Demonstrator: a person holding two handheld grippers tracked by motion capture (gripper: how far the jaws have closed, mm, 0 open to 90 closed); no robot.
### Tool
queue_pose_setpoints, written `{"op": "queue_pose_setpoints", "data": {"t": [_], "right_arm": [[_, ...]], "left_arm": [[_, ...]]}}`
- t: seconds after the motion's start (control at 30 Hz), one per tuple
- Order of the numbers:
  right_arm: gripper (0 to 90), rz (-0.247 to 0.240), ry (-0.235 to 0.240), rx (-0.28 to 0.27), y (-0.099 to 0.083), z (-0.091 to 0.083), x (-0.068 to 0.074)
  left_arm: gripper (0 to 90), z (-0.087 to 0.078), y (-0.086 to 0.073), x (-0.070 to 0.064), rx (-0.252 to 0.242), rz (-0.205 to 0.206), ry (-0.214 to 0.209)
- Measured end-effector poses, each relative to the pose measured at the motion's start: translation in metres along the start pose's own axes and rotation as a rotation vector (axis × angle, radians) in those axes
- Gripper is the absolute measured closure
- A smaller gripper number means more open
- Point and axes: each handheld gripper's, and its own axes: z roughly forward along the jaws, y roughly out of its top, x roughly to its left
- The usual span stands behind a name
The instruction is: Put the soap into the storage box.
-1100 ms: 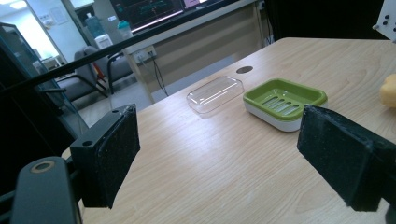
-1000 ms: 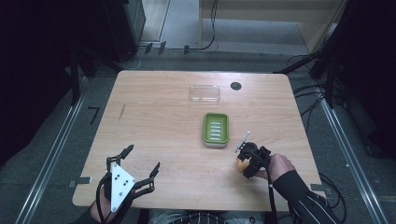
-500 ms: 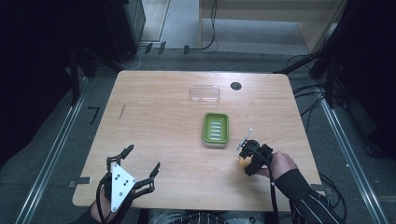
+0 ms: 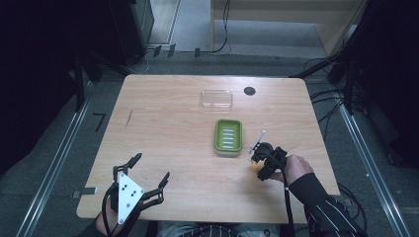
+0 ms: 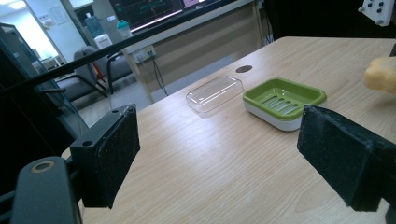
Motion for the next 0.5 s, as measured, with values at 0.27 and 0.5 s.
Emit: {"op": "queue_pose_setpoints", "data": {"t": [0.27,0.5], "right_arm": [[40.1,-0.006,-0.007,-0.023,0.008,-0.004,-0.003],[40.1,-0.019,-0.01,-0.038,0.016,-0.008,-0.003]], "left_arm": [[13.5,0.0,0.0,0.0,0.0,-0.003,0.001],[13.5,0.001,0.0,0.0,-0.001,-0.002,0.001]]}}
